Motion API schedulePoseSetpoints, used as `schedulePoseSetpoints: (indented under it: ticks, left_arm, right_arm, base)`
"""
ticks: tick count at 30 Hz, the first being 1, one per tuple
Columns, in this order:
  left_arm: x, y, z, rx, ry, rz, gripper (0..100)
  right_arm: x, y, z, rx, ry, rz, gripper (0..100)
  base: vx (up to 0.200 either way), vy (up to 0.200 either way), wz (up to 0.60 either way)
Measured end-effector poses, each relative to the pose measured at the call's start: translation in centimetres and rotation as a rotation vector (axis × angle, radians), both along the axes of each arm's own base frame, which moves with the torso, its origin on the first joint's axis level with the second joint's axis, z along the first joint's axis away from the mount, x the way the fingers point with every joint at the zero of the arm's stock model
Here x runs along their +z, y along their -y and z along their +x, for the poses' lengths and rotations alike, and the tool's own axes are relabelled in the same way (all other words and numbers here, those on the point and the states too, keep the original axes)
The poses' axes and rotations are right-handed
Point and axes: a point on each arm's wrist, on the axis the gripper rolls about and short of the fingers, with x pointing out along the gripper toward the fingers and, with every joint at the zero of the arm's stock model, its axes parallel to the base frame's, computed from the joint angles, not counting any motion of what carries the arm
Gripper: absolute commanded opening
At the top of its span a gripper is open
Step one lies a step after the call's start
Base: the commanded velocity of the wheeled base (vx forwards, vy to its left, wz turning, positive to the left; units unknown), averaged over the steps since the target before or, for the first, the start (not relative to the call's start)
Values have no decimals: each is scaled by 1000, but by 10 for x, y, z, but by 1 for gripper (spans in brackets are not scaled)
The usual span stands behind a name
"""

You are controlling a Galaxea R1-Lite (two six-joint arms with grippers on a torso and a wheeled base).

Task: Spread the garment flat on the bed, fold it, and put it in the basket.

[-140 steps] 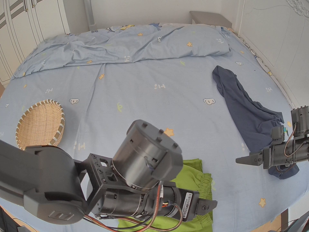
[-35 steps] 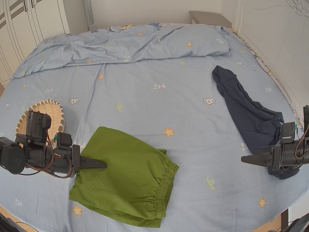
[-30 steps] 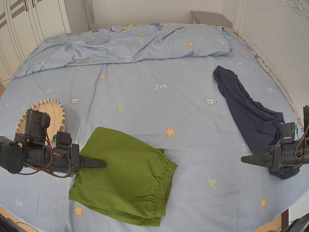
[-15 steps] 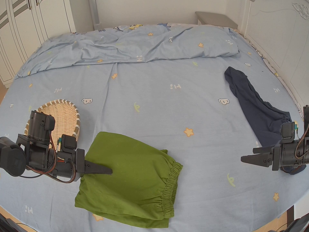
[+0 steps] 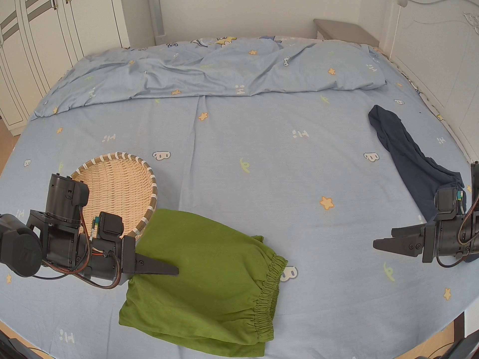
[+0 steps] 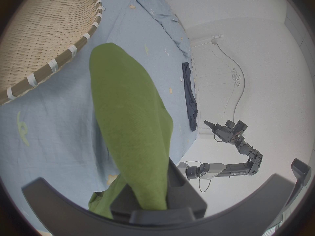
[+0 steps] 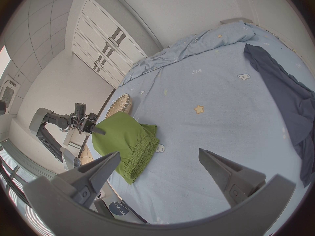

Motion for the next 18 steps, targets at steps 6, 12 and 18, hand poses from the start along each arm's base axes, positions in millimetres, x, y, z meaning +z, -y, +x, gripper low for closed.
schedulePoseSetpoints:
  ticks: [6, 12, 18]
  left_arm:
    - [4, 10, -10, -51, 14, -3, 0]
    - [16, 19, -25, -110, 64, -5, 0]
    - [41, 23, -27, -149, 143, -7, 0]
  right_arm:
    - [1, -1, -1, 6, 2, 3, 100]
    - [1, -2, -1, 8, 3, 5, 100]
    - [2, -2, -2, 7, 5, 6, 100]
  base:
    - [0, 0, 0]
    - [0, 0, 0]
    - [0, 0, 0]
